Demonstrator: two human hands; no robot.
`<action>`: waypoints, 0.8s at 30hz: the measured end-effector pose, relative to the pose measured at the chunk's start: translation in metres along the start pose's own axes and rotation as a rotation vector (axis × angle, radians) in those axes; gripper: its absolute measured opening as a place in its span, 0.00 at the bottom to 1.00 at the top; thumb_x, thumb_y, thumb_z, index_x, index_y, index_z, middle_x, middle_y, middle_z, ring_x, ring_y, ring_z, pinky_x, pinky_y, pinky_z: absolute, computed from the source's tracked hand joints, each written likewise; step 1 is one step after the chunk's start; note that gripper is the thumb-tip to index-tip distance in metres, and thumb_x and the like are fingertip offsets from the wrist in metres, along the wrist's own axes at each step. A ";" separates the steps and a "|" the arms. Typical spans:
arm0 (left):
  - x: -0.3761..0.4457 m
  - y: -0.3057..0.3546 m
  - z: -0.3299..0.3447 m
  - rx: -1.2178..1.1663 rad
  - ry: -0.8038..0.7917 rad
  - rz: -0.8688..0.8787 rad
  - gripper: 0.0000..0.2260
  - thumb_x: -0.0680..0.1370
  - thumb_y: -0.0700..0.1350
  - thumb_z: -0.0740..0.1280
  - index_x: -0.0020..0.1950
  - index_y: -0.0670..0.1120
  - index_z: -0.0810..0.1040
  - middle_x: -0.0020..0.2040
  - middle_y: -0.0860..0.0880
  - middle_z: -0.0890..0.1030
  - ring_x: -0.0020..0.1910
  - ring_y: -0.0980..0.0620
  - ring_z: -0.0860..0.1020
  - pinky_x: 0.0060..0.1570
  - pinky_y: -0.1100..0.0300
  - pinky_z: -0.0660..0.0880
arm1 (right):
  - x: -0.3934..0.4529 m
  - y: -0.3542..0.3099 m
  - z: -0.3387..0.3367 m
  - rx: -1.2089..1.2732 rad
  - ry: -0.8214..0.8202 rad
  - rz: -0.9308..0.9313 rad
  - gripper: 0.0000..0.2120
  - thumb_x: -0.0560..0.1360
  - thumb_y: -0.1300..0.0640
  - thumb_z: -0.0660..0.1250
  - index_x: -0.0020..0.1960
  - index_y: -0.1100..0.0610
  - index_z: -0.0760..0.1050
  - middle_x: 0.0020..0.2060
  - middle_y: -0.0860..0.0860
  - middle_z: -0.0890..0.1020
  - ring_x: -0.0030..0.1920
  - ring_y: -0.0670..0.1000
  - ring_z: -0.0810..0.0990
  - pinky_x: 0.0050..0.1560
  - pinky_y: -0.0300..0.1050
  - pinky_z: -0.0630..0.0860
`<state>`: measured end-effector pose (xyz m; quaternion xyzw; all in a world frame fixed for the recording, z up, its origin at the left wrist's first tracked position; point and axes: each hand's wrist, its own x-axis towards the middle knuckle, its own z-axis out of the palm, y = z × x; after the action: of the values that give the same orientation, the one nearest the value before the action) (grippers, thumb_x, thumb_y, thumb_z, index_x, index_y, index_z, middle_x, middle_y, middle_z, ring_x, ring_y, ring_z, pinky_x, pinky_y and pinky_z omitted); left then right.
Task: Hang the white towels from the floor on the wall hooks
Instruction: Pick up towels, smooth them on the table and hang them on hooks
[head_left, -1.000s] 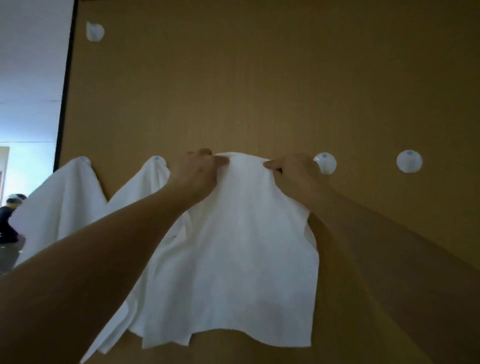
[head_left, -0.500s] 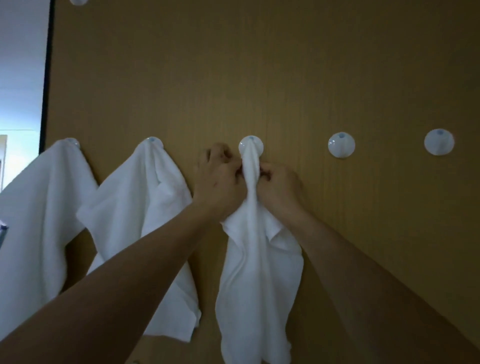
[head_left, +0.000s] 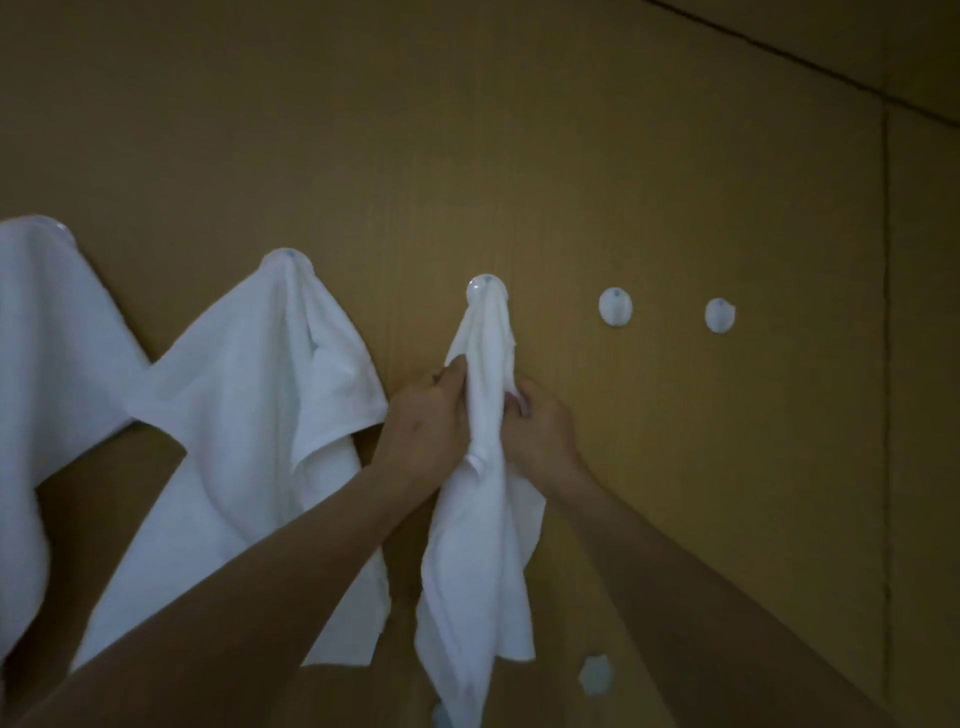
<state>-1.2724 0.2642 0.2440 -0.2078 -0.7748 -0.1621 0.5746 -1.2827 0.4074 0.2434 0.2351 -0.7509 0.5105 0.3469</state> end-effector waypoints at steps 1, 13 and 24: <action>-0.003 0.001 -0.005 -0.013 -0.005 -0.013 0.15 0.81 0.39 0.59 0.65 0.36 0.75 0.47 0.40 0.81 0.41 0.44 0.80 0.42 0.49 0.79 | -0.009 -0.005 -0.004 -0.038 -0.037 0.022 0.12 0.80 0.54 0.60 0.61 0.50 0.77 0.48 0.42 0.81 0.47 0.43 0.79 0.50 0.40 0.74; -0.031 0.080 -0.046 -0.094 -0.091 0.135 0.14 0.75 0.44 0.67 0.59 0.47 0.82 0.63 0.44 0.78 0.62 0.42 0.72 0.54 0.47 0.71 | -0.121 -0.063 -0.097 -0.912 -0.002 0.214 0.30 0.75 0.52 0.67 0.76 0.51 0.65 0.67 0.55 0.74 0.64 0.55 0.75 0.62 0.45 0.70; -0.073 0.346 -0.072 -0.570 -0.359 0.286 0.19 0.78 0.51 0.63 0.68 0.51 0.74 0.66 0.49 0.73 0.66 0.46 0.67 0.64 0.50 0.68 | -0.313 -0.159 -0.311 -1.374 0.205 0.539 0.30 0.76 0.49 0.66 0.76 0.51 0.63 0.69 0.56 0.71 0.69 0.59 0.69 0.66 0.54 0.71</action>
<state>-1.0189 0.5171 0.1993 -0.4908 -0.7502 -0.2505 0.3655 -0.8798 0.6380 0.1752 -0.2757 -0.8964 0.0129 0.3467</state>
